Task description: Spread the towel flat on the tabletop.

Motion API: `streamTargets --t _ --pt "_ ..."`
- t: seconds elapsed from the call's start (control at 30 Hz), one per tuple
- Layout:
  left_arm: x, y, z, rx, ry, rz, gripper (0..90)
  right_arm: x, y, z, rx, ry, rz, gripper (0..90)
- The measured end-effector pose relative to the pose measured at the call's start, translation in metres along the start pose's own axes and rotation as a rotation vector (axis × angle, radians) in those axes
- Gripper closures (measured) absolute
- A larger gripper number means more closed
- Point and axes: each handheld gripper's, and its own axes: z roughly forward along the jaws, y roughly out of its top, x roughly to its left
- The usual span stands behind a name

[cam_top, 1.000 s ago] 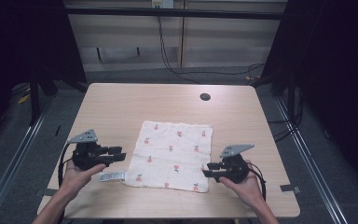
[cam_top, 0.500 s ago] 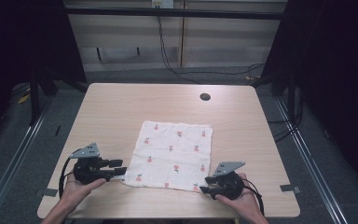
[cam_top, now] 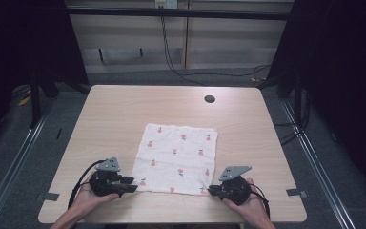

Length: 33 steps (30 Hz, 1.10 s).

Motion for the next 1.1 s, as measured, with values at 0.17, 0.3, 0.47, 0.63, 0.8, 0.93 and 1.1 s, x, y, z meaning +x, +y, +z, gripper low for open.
streamTargets --t 0.17,0.3,0.47,0.63,0.8,0.93,1.1 --pt "-0.004 -0.001 0.002 -0.007 -0.004 0.03 58.7 -0.005 -0.004 -0.004 0.0 -0.01 0.035 84.5" --pt "-0.011 -0.004 0.003 0.004 -0.001 0.073 69.7 -0.008 -0.005 -0.006 0.0 -0.012 0.068 84.3" --pt "-0.014 -0.004 0.003 0.019 0.004 0.081 86.8 -0.009 -0.006 -0.008 0.0 -0.006 0.087 84.4" --pt "-0.016 -0.004 0.002 0.018 -0.046 0.062 87.6 -0.009 -0.007 -0.013 -0.019 0.004 0.097 84.5" --pt "-0.024 -0.005 -0.003 0.009 -0.066 0.051 87.6 -0.002 -0.012 -0.02 -0.017 0.005 0.103 84.5" --pt "-0.027 -0.007 -0.006 0.011 -0.072 0.043 87.6 0.007 -0.021 -0.028 -0.026 0.002 0.107 84.5" --pt "-0.035 -0.007 0.0 0.042 -0.098 0.058 87.6 0.013 -0.024 -0.032 -0.036 -0.01 0.113 84.6"
